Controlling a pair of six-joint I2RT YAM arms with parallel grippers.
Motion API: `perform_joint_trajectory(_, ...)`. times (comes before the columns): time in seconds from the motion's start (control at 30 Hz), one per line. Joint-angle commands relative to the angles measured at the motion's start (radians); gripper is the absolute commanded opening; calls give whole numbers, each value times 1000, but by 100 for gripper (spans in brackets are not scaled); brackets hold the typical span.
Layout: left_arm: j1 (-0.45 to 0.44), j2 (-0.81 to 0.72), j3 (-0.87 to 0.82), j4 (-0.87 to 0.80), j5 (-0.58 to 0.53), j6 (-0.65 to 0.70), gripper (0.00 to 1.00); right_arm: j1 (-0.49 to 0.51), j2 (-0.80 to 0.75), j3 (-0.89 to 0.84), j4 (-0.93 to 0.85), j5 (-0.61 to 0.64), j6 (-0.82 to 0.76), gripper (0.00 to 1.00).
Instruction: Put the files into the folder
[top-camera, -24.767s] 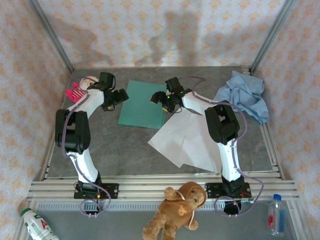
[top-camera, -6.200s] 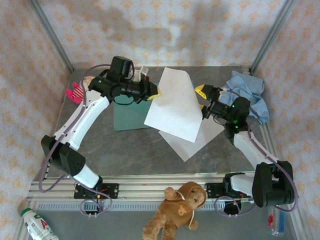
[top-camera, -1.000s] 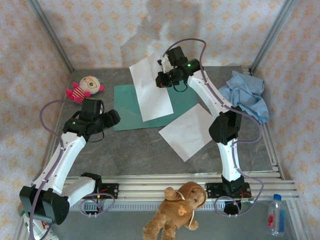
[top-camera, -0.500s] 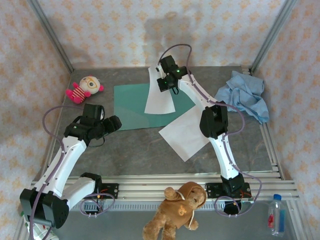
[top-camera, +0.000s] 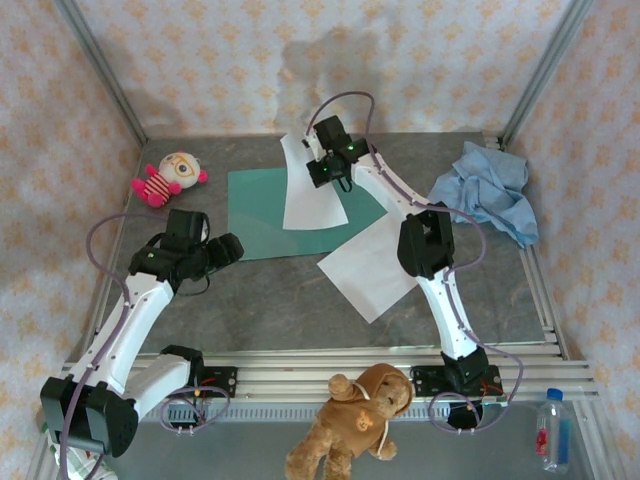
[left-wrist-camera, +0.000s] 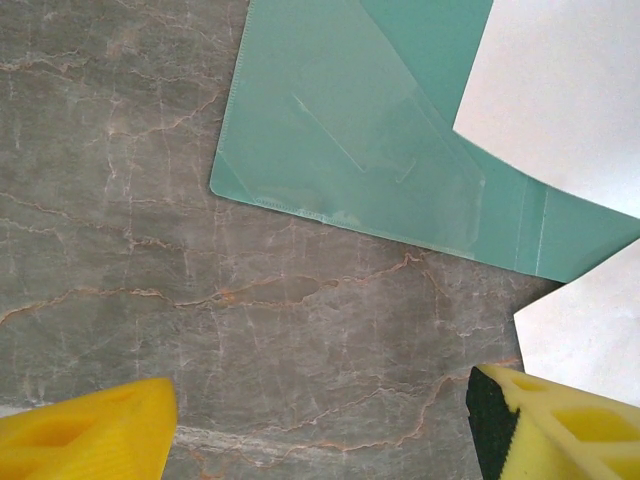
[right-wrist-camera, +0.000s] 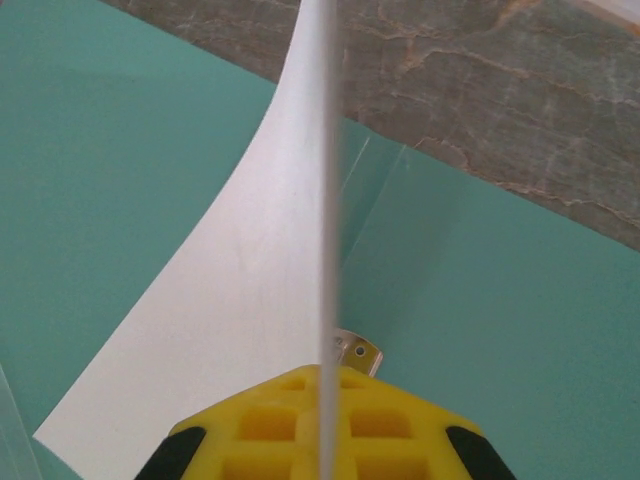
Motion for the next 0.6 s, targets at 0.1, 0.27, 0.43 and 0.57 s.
perform_joint_trajectory(0.1,16,16,-9,-18,10,14,77,13,-152,-158,136,-90,-75,0)
perform_joint_trajectory(0.27,17,23,-8,-14,17,19,77,13,-187,-233,201,-113,-98,0)
perform_joint_trajectory(0.43,19,28,-10,-15,20,24,77,14,-189,-224,189,-88,-111,0)
perform_joint_trajectory(0.57,21,32,-12,-14,21,28,77,14,-189,-217,183,-98,-114,0)
